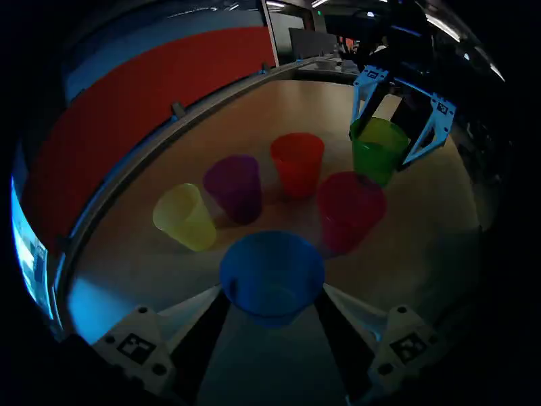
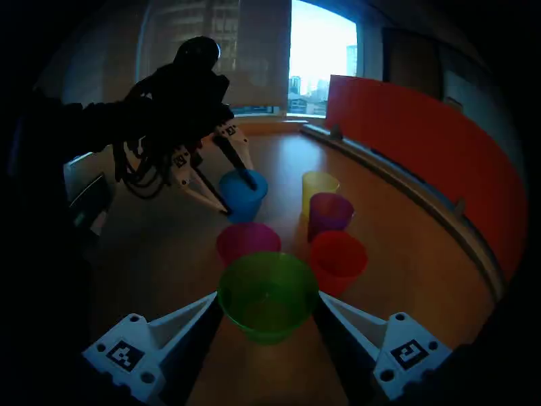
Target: Pour water
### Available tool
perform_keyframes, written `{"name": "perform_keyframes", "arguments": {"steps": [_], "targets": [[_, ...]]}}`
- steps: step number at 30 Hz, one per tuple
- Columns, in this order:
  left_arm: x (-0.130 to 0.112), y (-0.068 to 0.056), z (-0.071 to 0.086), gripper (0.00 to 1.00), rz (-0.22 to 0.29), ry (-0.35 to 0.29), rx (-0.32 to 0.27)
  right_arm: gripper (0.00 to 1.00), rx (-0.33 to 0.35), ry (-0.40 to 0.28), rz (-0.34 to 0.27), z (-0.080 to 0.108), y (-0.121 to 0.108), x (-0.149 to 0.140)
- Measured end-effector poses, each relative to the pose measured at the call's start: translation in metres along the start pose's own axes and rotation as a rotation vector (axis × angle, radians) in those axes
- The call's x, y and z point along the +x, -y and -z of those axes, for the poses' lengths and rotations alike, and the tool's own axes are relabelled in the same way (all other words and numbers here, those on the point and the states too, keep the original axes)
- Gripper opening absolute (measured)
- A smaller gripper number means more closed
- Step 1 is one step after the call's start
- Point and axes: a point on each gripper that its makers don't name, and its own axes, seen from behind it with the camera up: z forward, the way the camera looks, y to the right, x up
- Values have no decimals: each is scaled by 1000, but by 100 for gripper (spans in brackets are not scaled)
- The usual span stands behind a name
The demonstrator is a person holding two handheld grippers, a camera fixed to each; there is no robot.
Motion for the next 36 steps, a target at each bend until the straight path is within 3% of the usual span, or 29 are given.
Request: {"name": "perform_keyframes", "arguments": {"steps": [36], "targets": [[-26, 5, -10, 83, 33, 4, -1, 91, 6, 34, -3, -19, 0, -24]]}}
